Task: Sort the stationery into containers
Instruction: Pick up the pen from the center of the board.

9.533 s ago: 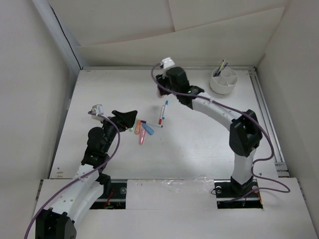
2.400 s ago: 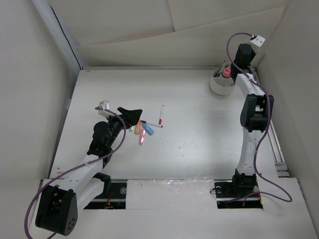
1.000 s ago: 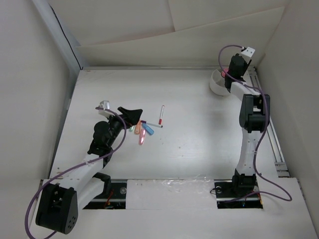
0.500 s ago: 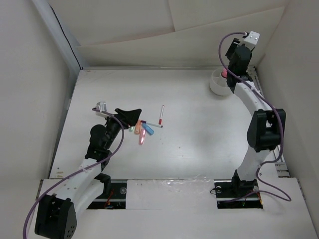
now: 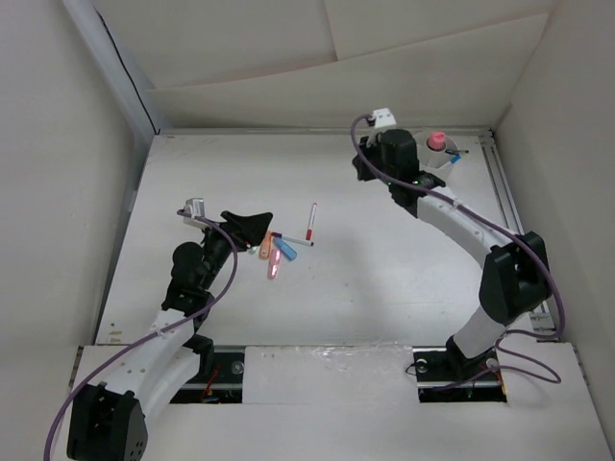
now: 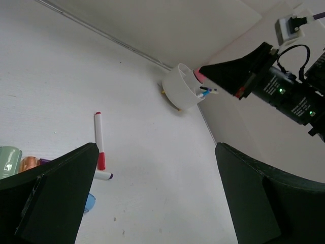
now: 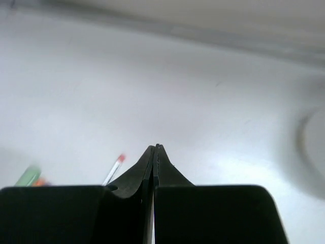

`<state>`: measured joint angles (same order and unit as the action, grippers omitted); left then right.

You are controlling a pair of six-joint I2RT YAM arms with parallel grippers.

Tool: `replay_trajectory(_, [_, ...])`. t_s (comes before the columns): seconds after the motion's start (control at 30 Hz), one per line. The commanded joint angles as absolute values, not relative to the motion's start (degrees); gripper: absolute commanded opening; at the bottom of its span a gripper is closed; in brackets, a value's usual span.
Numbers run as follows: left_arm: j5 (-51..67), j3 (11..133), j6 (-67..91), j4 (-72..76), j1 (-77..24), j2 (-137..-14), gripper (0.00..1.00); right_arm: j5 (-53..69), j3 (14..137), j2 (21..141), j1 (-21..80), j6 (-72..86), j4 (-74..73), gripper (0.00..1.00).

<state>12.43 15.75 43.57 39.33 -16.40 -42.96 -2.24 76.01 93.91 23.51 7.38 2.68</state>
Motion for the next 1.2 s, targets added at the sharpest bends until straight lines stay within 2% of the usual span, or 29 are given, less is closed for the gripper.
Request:
replay_trajectory(0.0, [13.4,16.0,43.7,40.5,-16.4,-41.7,1.0,-0.5,75.5,94.2,28.3,8.6,-7.0,0.0])
replay_trajectory(0.07, [13.4,16.0,43.7,40.5,-16.4,-41.7,1.0,-0.9,74.9,95.4,30.9,9.1,-8.4,0.05])
replay_trajectory(0.1, [13.4,16.0,43.7,40.5,-16.4,-41.7,1.0,-0.9,74.9,97.2,31.7,10.4,-10.7,0.15])
replay_trajectory(0.2, [13.4,16.0,43.7,40.5,-16.4,-41.2,1.0,-3.8,75.4,101.1,34.8,11.8,-12.3,0.34])
replay_trajectory(0.23, [13.4,16.0,43.7,40.5,-16.4,-41.2,1.0,-4.6,75.4,102.1,35.5,11.8,-13.5,0.44])
replay_trajectory(0.3, [13.4,16.0,43.7,40.0,-16.4,-40.7,1.0,-5.4,76.6,104.1,36.7,12.9,-14.1,0.48])
replay_trajectory(0.67, [13.4,16.0,43.7,39.5,-16.4,-40.2,1.0,-5.5,84.0,115.4,37.4,16.9,-12.3,0.48])
replay_trajectory(1.17, [13.4,16.0,43.7,39.5,-16.4,-40.2,1.0,-7.9,93.6,123.6,37.4,18.5,-13.0,0.5])
